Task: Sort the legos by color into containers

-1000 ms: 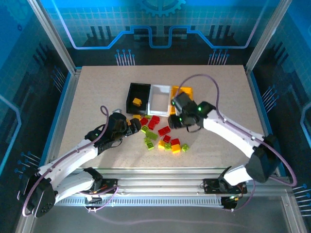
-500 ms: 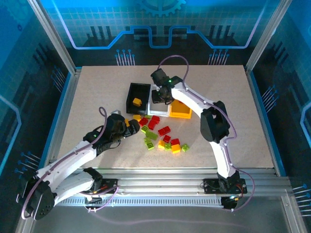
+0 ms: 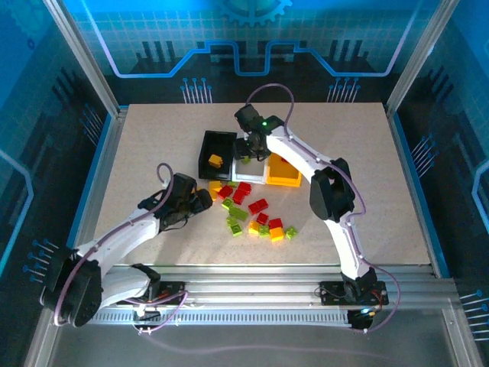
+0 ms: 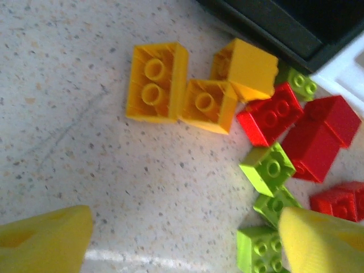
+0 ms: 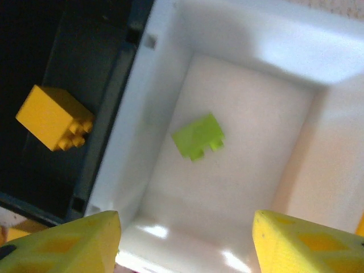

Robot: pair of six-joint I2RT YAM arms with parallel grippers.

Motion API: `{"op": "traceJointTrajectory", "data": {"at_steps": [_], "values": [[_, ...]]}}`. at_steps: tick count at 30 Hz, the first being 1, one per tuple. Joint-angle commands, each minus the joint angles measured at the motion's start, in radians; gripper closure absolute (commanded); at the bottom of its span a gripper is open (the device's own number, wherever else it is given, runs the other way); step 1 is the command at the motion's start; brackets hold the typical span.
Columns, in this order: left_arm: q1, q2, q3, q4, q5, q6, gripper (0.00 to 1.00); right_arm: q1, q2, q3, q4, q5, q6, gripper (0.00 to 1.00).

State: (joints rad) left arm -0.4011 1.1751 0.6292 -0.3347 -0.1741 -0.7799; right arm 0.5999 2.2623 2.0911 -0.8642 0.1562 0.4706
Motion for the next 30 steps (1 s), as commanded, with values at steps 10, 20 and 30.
{"op": "traceJointTrajectory", "data": {"at_steps": [10, 20, 30], "values": [[0.096, 0.257, 0.01, 0.338, -0.09, 0.073, 0.27, -0.006, -0.324, -0.295, 0.142, -0.033, 0.054, 0.36], [0.1, 0.41, 0.024, 0.379, -0.093, 0.084, 0.36, -0.006, -0.511, -0.507, 0.228, -0.046, 0.098, 0.36], [0.096, 0.318, -0.029, 0.336, -0.074, 0.06, 0.64, -0.021, -0.583, -0.573, 0.241, -0.028, 0.111, 0.37]]}}
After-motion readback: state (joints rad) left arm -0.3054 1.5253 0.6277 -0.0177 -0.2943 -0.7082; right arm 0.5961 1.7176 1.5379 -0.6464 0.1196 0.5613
